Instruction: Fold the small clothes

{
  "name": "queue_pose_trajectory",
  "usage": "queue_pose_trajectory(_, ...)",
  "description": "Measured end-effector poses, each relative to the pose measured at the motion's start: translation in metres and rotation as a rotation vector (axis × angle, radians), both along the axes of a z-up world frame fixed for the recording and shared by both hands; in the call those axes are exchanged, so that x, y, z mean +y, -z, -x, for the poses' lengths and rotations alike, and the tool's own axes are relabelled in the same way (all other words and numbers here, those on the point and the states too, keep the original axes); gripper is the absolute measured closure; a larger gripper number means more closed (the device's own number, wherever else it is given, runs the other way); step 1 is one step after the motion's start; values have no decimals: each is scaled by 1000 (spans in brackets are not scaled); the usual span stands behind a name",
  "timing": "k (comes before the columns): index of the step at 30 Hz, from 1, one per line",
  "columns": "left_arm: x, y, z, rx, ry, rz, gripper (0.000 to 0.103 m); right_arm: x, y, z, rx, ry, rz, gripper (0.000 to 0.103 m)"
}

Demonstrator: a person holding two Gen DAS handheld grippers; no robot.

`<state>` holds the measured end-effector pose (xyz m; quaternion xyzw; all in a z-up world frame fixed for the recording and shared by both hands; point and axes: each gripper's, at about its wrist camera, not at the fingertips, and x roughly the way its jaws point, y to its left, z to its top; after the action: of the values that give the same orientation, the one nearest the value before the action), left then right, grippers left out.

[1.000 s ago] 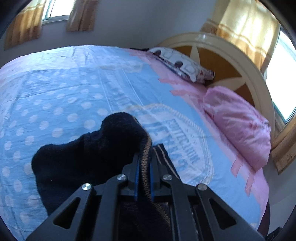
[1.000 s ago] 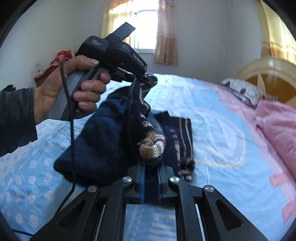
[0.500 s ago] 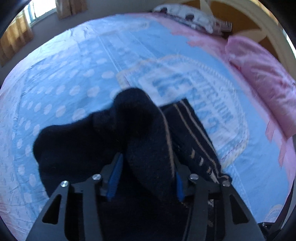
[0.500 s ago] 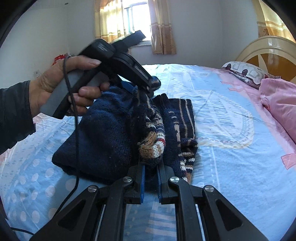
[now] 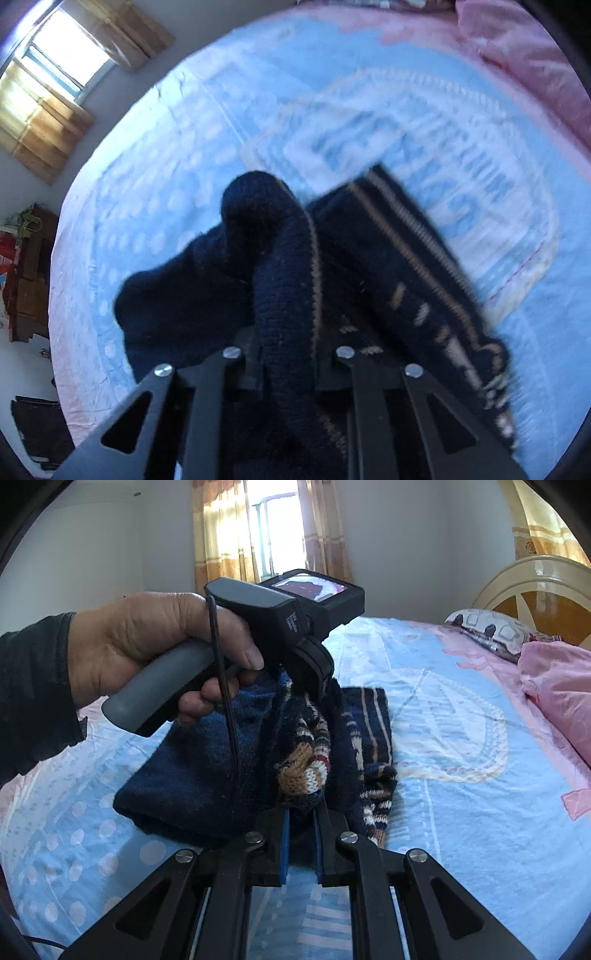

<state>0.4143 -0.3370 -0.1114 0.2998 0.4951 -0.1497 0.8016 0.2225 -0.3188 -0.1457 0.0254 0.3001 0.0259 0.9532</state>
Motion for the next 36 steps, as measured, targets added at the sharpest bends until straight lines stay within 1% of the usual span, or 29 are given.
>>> queue_pose_trajectory(1, -1, -5, 5, -15, 18, -2, 93, -1, -2, 2, -6, 1, 3, 94)
queue_pose_trajectory(2, -3, -9, 8, -27, 32, 10, 94, -2, -3, 3, -5, 4, 2, 94)
queue_pose_trajectory(4, -7, -19, 17, -51, 63, 54, 94, -7, -2, 4, 14, 28, 6, 94)
queue_pose_trajectory(6, -10, -21, 22, -55, 96, 106, 94, -16, 2, 6, 40, 67, 1, 94)
queue_pose_trajectory(8, -19, -10, 22, -50, 131, 117, 94, -25, 7, 5, 72, 101, -9, 94)
queue_pose_trajectory(10, -26, 1, 27, -76, 164, 118, 87, -37, 14, 2, 114, 119, -47, 94)
queue_pose_trajectory(11, -30, 1, 31, -103, 178, 120, 81, -42, 18, 1, 132, 119, -72, 94)
queue_pose_trajectory(12, -30, 1, 35, -128, 187, 131, 68, -44, 21, 0, 141, 113, -89, 94)
queue_pose_trajectory(13, -28, -4, 39, -138, 192, 154, 61, -46, 23, -2, 151, 99, -109, 93)
queue_pose_trajectory(14, -24, -12, 41, -155, 201, 190, 48, -48, 25, -4, 160, 88, -128, 93)
queue_pose_trajectory(15, -21, -21, 45, -178, 207, 225, 39, -50, 27, -5, 165, 88, -142, 91)
queue_pose_trajectory(16, -13, -33, 51, -217, 209, 263, 34, -53, 27, -5, 170, 92, -155, 88)
queue_pose_trajectory(17, -2, -45, 56, -258, 205, 299, 20, -56, 27, -5, 173, 97, -172, 82)
queue_pose_trajectory(18, 6, -53, 59, -276, 204, 326, 10, -59, 27, -5, 175, 106, -188, 77)
queue_pose_trajectory(19, 19, -60, 64, -297, 199, 351, 9, -64, 25, -2, 173, 123, -200, 65)
queue_pose_trajectory(20, 33, -64, 70, -321, 185, 357, 9, -70, 22, 2, 162, 141, -212, 57)
queue_pose_trajectory(22, 61, -62, 82, -331, 177, 363, 8, -78, 15, 14, 138, 166, -218, 57)
queue_pose_trajectory(23, 71, -59, 85, -337, 168, 352, 8, -83, 9, 19, 123, 183, -208, 57)
queue_pose_trajectory(25, 97, -45, 96, -352, 147, 322, 8, -97, -4, 23, 95, 208, -214, 57)
queue_pose_trajectory(26, 108, -37, 101, -357, 137, 311, 8, -102, -10, 19, 92, 203, -229, 57)
queue_pose_trajectory(28, 122, -18, 109, -344, 116, 299, 8, -113, -20, 2, 96, 159, -291, 57)
queue_pose_trajectory(30, 130, -3, 111, -294, 96, 310, 8, -115, -27, -26, 110, 92, -339, 57)
queue_pose_trajectory(31, 133, 4, 111, -266, 79, 325, 8, -114, -28, -49, 130, 44, -371, 57)
queue_pose_trajectory(33, 136, 12, 108, -230, 44, 355, 8, -115, -23, -85, 173, 4, -440, 57)
queue_pose_trajectory(35, 140, 18, 106, -200, 15, 391, 8, -114, -10, -130, 232, -6, -504, 57)
queue_pose_trajectory(36, 141, 21, 105, -189, 5, 415, 8, -113, -5, -143, 241, 3, -527, 57)
